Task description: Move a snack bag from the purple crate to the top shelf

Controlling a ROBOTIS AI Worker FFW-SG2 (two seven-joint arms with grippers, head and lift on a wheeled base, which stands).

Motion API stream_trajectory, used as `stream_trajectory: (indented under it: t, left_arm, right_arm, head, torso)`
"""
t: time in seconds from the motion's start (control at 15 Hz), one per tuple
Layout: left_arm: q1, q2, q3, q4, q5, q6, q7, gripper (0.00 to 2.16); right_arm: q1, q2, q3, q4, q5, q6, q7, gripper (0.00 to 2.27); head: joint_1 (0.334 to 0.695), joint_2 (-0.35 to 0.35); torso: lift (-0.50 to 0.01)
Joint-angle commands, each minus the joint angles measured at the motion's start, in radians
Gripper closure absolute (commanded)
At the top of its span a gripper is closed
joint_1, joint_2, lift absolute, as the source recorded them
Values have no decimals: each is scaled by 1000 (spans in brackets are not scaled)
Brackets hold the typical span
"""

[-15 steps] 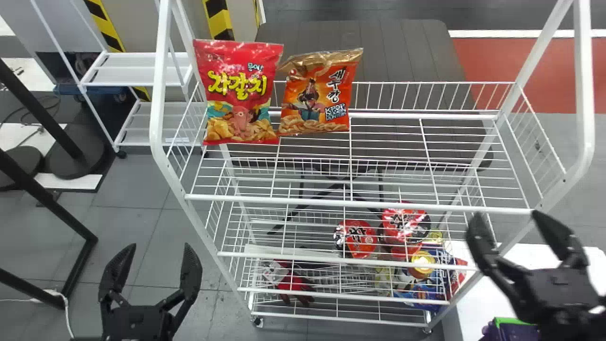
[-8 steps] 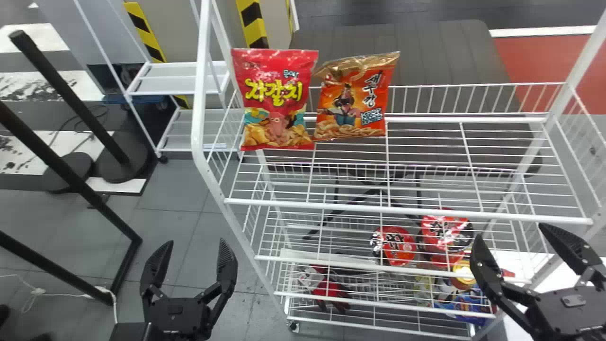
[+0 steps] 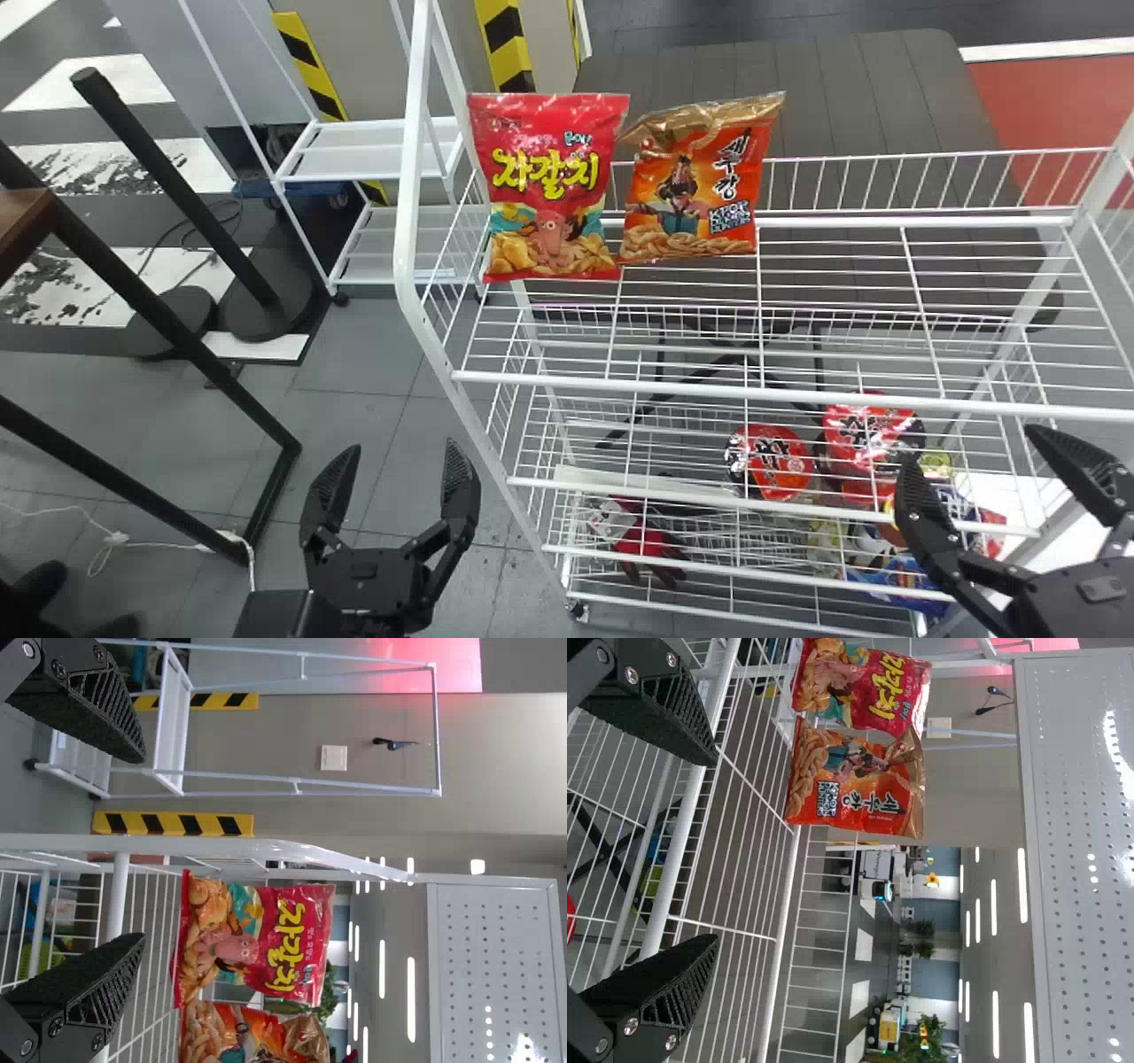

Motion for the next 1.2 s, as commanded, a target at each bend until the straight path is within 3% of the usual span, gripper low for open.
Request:
stream_trajectory:
  t: [0.0,0.6,0.87,1.13]
  left_arm:
    - [0,2,-3,-6,1,24,-6,100]
    - [5,2,-8,-22,-2,27,-9,103]
    - [3,2,-6,-23,-2,27,-6,107]
    - [-3,-7,15,-16,6,33,-1,110]
  right_arm:
    - [9,2,1,-4,-3,-15,0,117]
    - [29,2,11,-52,-23,22,-12,120]
    - [28,2,32,-55,-25,90,-81,124]
    - [26,2,38,-53,-31,99,-84,124]
  head:
    - [695,214]
    - [695,200]
    - [695,199]
    - [695,206]
  torso:
    - [0]
    - [0]
    - [0]
    - [0]
